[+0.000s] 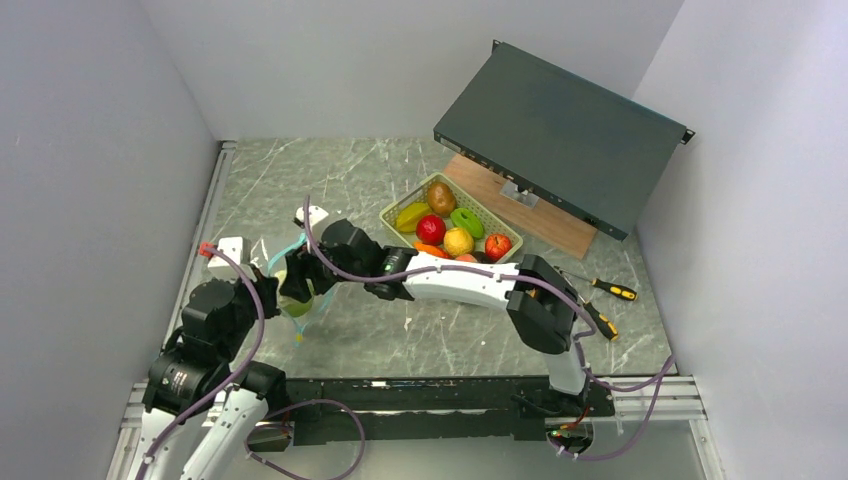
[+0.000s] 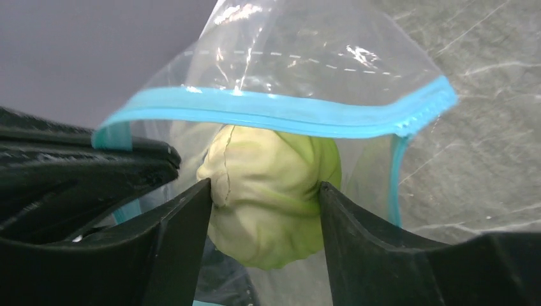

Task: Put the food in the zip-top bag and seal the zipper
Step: Place the fake vegetable in the zipper food storage bag, then adjust the zipper food storage bag at the center of the board.

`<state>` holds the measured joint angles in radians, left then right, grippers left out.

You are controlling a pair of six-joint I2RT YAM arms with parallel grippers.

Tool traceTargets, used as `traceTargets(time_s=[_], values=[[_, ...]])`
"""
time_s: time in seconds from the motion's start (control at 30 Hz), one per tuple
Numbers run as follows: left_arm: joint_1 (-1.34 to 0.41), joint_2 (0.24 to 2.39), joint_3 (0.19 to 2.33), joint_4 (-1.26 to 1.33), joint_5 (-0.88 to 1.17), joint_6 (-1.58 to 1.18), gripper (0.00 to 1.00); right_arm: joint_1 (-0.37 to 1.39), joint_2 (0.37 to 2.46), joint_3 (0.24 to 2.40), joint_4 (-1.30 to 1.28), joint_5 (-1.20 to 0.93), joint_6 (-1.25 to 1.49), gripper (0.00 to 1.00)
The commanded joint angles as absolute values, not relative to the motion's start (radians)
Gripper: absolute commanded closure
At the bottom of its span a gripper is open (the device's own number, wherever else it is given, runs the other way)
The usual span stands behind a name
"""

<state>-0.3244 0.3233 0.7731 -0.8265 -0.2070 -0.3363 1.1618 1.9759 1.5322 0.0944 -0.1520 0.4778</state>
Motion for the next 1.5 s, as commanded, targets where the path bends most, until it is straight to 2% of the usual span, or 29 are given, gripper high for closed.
traceTargets(time_s=[0.0,0.23,0.43,0.7,0.83,0.93,0.97,1.03,1.07,1.1,1.2,1.47], values=[[-0.327,0.303,0.783,-0.787,-0.230,-0.350,1.00,1.152,1.924,1.643,-0.024,-0.111,0.449,0.33],[-0.327,0.291,0.785,-0.791,-0.241,-0.354,1.00,1.150,1.810,1.570,-0.105,-0.071,0.417,0.27],[-0.327,0.297,0.785,-0.789,-0.239,-0.353,1.00,1.140,1.736,1.457,-0.117,0.051,0.416,0.27],[-0.327,0.300,0.783,-0.790,-0.237,-0.353,1.00,1.124,1.780,1.388,-0.020,-0.033,0.428,0.28],[-0.327,0.314,0.785,-0.791,-0.237,-0.354,1.00,1.123,1.856,1.439,-0.022,-0.035,0.434,0.32],[-0.326,0.326,0.787,-0.797,-0.249,-0.358,1.00,1.126,1.894,1.490,-0.005,-0.071,0.456,0.41],[-0.327,0.331,0.788,-0.799,-0.254,-0.360,1.00,1.125,1.904,1.511,-0.005,-0.088,0.464,0.48],[-0.327,0.343,0.792,-0.804,-0.266,-0.363,1.00,1.125,1.921,1.565,-0.030,-0.111,0.476,0.72],[-0.327,0.348,0.794,-0.809,-0.277,-0.367,1.00,1.124,1.924,1.592,-0.052,-0.115,0.485,0.88],[-0.327,0.353,0.799,-0.817,-0.291,-0.372,1.00,1.125,1.923,1.614,-0.079,-0.112,0.497,1.00],[-0.327,0.363,0.808,-0.843,-0.341,-0.396,1.00,1.125,1.908,1.654,-0.143,-0.110,0.534,1.00],[-0.327,0.379,0.818,-0.868,-0.399,-0.421,0.74,1.126,1.878,1.650,-0.159,-0.132,0.600,1.00]])
